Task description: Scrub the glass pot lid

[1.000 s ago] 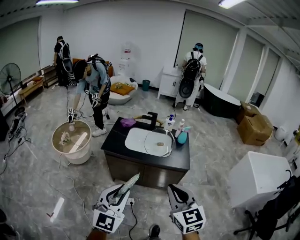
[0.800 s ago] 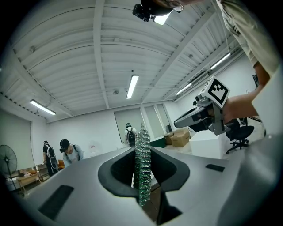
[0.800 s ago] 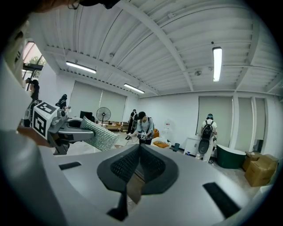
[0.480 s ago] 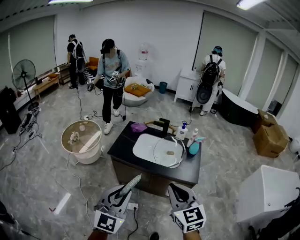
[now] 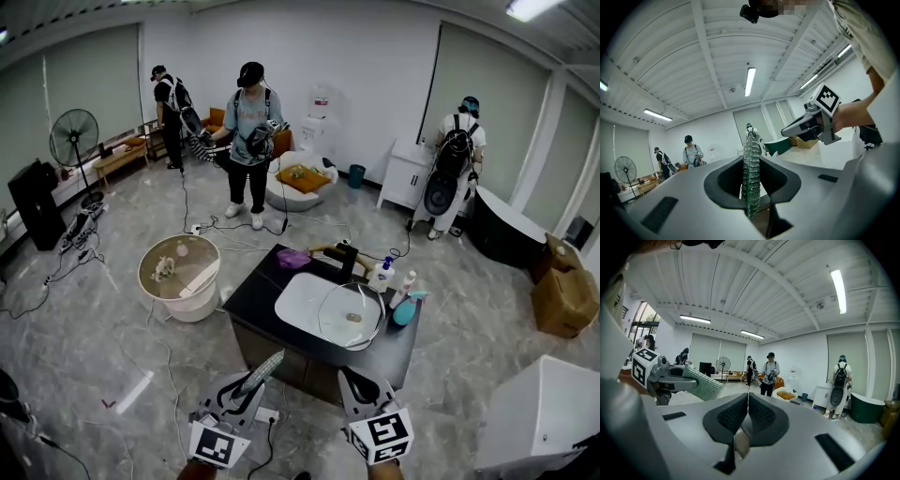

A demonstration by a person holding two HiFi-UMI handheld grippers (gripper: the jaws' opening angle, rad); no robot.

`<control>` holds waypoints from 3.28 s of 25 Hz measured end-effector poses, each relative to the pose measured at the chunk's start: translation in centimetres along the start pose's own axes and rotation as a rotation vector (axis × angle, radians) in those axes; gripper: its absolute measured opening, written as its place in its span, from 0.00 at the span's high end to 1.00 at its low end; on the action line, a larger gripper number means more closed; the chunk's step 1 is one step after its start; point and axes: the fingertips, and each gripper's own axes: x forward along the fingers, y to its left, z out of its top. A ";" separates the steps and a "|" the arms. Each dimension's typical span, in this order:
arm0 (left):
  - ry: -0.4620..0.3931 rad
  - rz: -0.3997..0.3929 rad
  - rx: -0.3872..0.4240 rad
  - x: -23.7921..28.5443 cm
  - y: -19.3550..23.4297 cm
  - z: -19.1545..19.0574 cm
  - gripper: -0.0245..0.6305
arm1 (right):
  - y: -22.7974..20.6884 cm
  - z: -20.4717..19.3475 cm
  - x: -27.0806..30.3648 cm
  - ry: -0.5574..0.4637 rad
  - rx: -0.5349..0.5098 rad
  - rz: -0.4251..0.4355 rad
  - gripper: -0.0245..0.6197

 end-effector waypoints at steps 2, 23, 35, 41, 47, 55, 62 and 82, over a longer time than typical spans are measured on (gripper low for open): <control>0.013 0.010 0.003 0.9 -0.5 0.0 0.82 | -1.2 -0.4 0.4 -0.001 0.008 0.014 0.92; 0.023 -0.091 0.017 9.0 -4.7 0.5 0.82 | -9.9 -3.0 0.1 0.012 0.079 -0.064 0.92; -0.087 -0.278 -0.005 16.8 0.8 0.3 0.82 | -12.9 -1.4 4.8 0.044 0.067 -0.269 0.92; -0.111 -0.319 -0.009 18.9 4.5 -0.1 0.82 | -12.6 -0.8 8.0 0.057 0.072 -0.316 0.92; -0.123 -0.354 0.009 20.4 7.6 -0.5 0.82 | -12.3 0.0 10.9 0.056 0.076 -0.353 0.92; -0.146 -0.377 0.005 21.5 11.8 -0.9 0.82 | -11.5 1.3 14.4 0.061 0.065 -0.387 0.92; -0.175 -0.375 -0.016 22.1 14.9 -1.7 0.82 | -10.8 2.3 17.2 0.067 0.033 -0.399 0.92; -0.042 -0.255 -0.004 33.6 16.0 -5.6 0.82 | -21.6 -2.5 25.9 0.089 0.051 -0.259 0.92</control>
